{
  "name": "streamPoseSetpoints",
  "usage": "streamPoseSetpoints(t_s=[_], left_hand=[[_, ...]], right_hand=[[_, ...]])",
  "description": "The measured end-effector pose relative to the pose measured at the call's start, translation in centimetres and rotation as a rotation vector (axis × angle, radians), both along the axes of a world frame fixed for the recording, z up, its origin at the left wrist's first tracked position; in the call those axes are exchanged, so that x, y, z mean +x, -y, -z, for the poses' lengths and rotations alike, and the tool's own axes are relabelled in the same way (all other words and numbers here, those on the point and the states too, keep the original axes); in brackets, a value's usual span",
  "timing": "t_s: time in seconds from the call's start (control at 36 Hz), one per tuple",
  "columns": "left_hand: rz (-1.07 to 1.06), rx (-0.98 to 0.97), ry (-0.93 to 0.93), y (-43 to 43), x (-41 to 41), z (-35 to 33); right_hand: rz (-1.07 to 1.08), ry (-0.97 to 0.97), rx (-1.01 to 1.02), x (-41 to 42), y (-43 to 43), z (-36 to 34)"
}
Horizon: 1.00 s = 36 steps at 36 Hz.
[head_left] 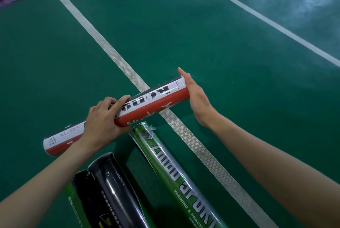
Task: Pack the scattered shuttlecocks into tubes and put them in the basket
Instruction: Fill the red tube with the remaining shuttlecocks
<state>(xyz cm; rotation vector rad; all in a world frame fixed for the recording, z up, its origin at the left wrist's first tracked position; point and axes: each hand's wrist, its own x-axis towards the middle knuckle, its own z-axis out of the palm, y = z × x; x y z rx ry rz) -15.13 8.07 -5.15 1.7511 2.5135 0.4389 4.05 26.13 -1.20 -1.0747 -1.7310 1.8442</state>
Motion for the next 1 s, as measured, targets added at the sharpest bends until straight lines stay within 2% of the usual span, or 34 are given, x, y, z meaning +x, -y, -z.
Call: streamPoseSetpoints(t_s=[0.28, 0.44, 0.61, 0.72, 0.81, 0.89, 1.0], left_hand=[[-0.064, -0.014, 0.014, -2.1, 0.0, -0.6], [-0.044, -0.076, 0.043, -2.5, 0.4, 0.1], [-0.054, -0.140, 0.036, -1.2, 0.3, -0.4], [-0.073, -0.181, 0.030, 0.0, 0.5, -1.0], [-0.091, -0.225, 0.092, -0.4, 0.0, -1.2], [-0.116, -0.186, 0.099, -1.0, 0.0, -0.9], [-0.153, -0.096, 0.041, -1.1, 1.6, -1.1]], right_hand=[[0.127, -0.052, 0.055, -2.2, -0.6, 0.3], [0.243, 0.054, 0.065, -2.3, -0.6, 1.6], [0.366, 0.168, 0.175, -3.4, 1.1, 2.1], [0.339, 0.252, 0.127, -4.4, 1.1, 1.3], [0.302, 0.301, 0.092, -4.9, 0.6, 0.6], [0.348, 0.231, 0.018, -4.9, 0.9, 0.3], [0.460, 0.168, 0.041, -3.5, 2.5, -0.7]])
